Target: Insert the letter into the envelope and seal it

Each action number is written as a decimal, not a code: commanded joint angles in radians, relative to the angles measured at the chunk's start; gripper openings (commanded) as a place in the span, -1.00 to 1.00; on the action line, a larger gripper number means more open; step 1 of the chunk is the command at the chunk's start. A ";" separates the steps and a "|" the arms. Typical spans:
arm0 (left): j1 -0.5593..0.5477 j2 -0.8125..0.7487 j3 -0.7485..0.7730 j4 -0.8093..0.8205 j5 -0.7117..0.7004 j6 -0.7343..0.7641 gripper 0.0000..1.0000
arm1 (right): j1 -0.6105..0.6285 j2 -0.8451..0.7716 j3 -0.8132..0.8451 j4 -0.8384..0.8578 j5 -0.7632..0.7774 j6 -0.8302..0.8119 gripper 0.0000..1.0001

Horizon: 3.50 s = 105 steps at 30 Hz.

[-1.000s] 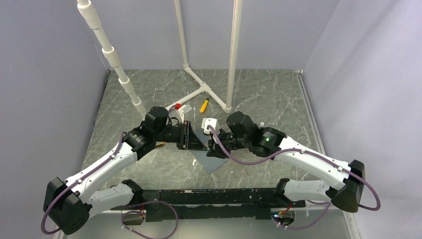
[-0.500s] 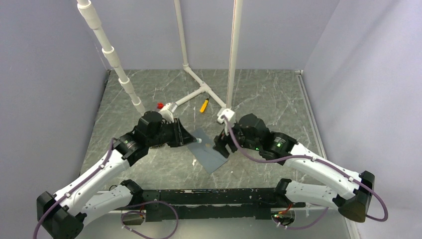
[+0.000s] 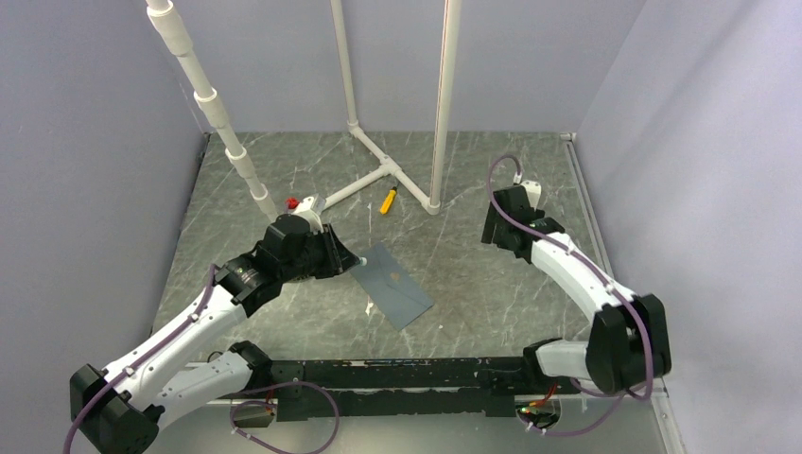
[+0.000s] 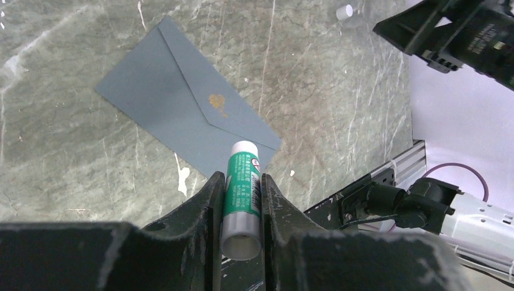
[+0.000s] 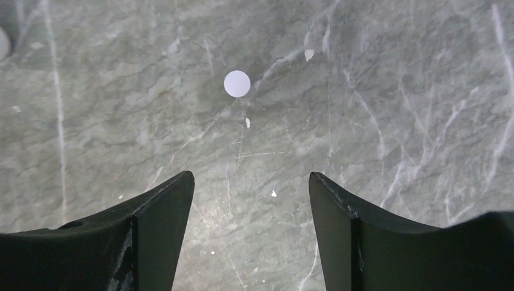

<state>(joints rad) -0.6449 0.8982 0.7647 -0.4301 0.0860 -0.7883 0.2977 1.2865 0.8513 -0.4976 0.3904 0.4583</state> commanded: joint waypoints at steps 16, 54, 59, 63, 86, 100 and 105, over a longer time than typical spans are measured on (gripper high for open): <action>0.004 -0.031 0.017 0.000 0.038 0.045 -0.95 | -0.139 0.403 0.198 0.142 -0.132 -0.028 0.10; 0.019 0.099 0.035 0.257 0.287 -0.011 -0.95 | -0.166 0.007 0.020 0.191 -0.778 0.037 -1.00; 0.029 0.157 0.033 0.452 0.422 -0.105 -0.95 | -0.095 -0.240 -0.106 0.415 -1.027 0.214 -1.00; 0.030 0.206 0.035 0.608 0.533 -0.199 -0.95 | 0.074 -0.376 -0.186 0.647 -1.048 0.394 -1.00; 0.030 0.225 0.054 0.669 0.645 -0.212 -0.95 | 0.314 -0.402 -0.005 0.343 -0.779 0.267 -1.00; 0.030 0.191 0.051 0.718 0.668 -0.247 -0.95 | 0.336 -0.429 -0.023 0.366 -0.821 0.298 -1.00; 0.030 0.175 0.043 0.774 0.688 -0.287 -0.95 | 0.345 -0.429 -0.030 0.364 -0.819 0.320 -1.00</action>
<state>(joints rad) -0.6155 1.1164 0.7868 0.2317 0.7292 -1.0340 0.6312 0.8711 0.8177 -0.1749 -0.4160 0.7532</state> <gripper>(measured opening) 0.254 0.209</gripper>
